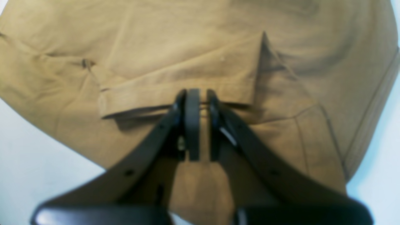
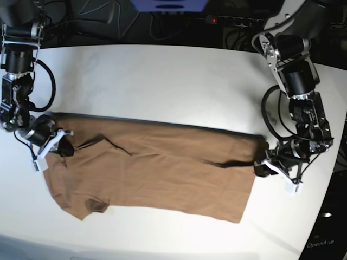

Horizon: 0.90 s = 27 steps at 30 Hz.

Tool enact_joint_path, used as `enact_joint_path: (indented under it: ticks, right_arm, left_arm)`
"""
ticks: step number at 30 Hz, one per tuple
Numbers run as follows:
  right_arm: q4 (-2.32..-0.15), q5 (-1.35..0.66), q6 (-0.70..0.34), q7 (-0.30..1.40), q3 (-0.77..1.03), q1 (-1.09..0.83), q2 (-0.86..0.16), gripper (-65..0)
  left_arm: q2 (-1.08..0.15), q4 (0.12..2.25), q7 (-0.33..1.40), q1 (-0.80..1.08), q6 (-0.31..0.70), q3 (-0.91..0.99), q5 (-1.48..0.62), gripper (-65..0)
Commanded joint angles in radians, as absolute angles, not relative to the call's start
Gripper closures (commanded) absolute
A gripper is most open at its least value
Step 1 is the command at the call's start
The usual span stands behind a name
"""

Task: Fold the T-shirt properly
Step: 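Hold the folded edge with both grippers and slide it along the table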

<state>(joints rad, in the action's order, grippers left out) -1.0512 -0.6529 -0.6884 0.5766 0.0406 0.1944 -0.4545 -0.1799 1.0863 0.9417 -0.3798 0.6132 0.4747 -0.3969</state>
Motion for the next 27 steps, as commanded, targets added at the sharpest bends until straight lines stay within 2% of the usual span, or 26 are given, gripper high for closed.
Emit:
enact_joint_path:
  ticks: [1, 5, 12, 15, 18, 20, 23, 25, 27]
  right_arm:
    - [-1.067, -0.667, -0.698, 0.556, 0.047, 0.213, -0.478, -5.9]
    - [-1.067, -0.667, -0.698, 0.559, 0.044, 0.211, -0.478, -6.1]
    - [-1.075, -0.667, -0.698, 0.559, 0.047, 0.186, -0.493, -5.9]
    - [-1.075, -0.667, -0.698, 0.559, 0.047, 0.182, -0.493, -5.7]
    - [-1.075, -0.667, -0.698, 0.559, 0.048, 0.166, -0.504, -5.5]
    - [-1.073, -0.667, -0.698, 0.559, 0.048, 0.165, -0.507, -5.4]
    - [-1.073, -0.667, -0.698, 0.559, 0.048, 0.163, -0.509, -4.4]
    - [-1.070, -0.667, -0.698, 0.559, 0.048, 0.163, -0.515, -0.6]
    - [-1.069, -0.667, -0.698, 0.558, 0.048, 0.163, -0.519, -0.4]
  left_arm:
    - [-0.189, 1.102, 0.923, -0.407, 0.618, 0.475, -0.417, -5.2]
    - [-0.189, 1.102, 0.923, -0.406, 0.622, 0.475, -0.417, -17.5]
    - [-0.189, 1.112, 0.923, -0.406, 0.628, 0.475, -0.417, -48.0]
    - [-0.189, 1.113, 0.924, -0.395, 0.630, 0.475, -0.421, -53.9]
    - [-0.183, 1.115, 0.924, -0.380, 0.630, 0.473, -0.423, -50.9]
    - [-0.180, 1.112, 0.924, -0.380, 0.630, 0.473, -0.418, -44.7]
    - [-0.180, 1.113, 0.924, -0.381, 0.630, 0.421, -0.424, -25.0]
    - [-0.180, 1.113, 0.924, -0.383, 0.625, 0.390, -0.424, -12.3]
    - [-0.180, 1.113, 0.923, -0.386, 0.622, 0.372, -0.424, -1.9]
